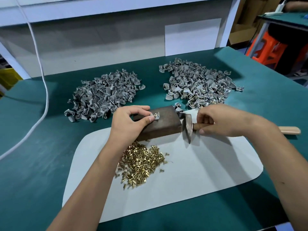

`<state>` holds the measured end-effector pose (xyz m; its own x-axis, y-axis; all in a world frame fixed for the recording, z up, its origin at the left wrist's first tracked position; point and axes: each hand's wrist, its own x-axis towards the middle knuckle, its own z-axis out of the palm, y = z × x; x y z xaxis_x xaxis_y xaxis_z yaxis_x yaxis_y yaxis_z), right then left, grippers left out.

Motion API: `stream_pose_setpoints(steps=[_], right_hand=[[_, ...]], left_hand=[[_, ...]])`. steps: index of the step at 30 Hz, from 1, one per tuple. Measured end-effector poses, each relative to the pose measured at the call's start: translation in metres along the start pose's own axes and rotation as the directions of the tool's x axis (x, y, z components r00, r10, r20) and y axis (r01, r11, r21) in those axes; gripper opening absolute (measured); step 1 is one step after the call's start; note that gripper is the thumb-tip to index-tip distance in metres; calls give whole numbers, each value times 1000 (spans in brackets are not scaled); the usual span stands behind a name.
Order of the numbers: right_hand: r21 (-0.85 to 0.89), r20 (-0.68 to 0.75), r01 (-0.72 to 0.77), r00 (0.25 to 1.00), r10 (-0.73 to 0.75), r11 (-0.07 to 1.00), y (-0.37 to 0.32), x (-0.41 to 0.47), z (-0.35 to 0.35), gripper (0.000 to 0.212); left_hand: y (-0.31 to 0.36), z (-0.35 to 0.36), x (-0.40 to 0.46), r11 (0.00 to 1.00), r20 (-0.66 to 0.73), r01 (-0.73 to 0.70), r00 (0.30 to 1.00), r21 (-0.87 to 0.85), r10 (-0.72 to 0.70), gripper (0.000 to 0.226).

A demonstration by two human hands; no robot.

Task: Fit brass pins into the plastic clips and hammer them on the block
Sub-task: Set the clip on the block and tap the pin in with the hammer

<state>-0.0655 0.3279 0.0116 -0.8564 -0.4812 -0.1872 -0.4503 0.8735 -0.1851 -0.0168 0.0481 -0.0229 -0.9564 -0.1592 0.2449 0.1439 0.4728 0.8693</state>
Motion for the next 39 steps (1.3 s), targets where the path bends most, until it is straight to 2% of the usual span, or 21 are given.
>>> stream_pose_setpoints(steps=[2,6,9,12,14,17,19,23,24,27,32,35,36,39], right_hand=[[-1,-15,2,1000,-2,1000,3,1,-2,15],[300,-130,26,991,13,954,10,0,-13,6],[385,-289,130,957,-14,914,-4,6,-19,3],[336,-441,245,894,-78,909,-34,14,-17,14],[282,-424,255,898,-119,925,-53,20,-9,24],[159,-355,157,930,-92,975,-66,26,-4,34],[146,-388,147,918,-80,978,-67,27,-8,37],[143,-581,216,809,-95,966,-75,22,-12,43],[101,-569,196,815,-105,975,-81,21,-9,41],[-36,-407,111,906,-116,993,-87,22,-2,29],[-53,-540,97,834,-110,994,-84,19,-15,41],[-65,-389,95,914,-113,993,-89,21,-5,26],[-64,-380,99,918,-116,993,-87,22,-8,25],[-53,-481,98,870,-112,994,-81,20,-19,30]], left_hand=[[-1,-1,0,999,16,30,999,-30,-30,10],[-1,-4,4,997,37,42,999,-59,-40,17],[-3,-4,6,997,63,43,997,-67,-38,11],[-5,-2,5,996,76,43,996,-83,-37,11],[-6,-1,5,996,77,36,997,-87,-29,11],[-5,1,4,995,78,41,996,-95,-34,9],[-5,1,4,995,72,42,997,-91,-36,9],[-5,1,5,995,77,44,996,-88,-38,14],[-5,1,5,995,77,45,996,-93,-38,12],[-7,1,5,993,67,52,997,-105,-45,9],[-7,1,5,996,71,28,997,-86,-22,8],[-6,1,5,994,75,54,996,-99,-47,8],[-5,1,5,994,76,53,996,-96,-46,7],[-3,0,4,996,63,45,997,-79,-40,6]])
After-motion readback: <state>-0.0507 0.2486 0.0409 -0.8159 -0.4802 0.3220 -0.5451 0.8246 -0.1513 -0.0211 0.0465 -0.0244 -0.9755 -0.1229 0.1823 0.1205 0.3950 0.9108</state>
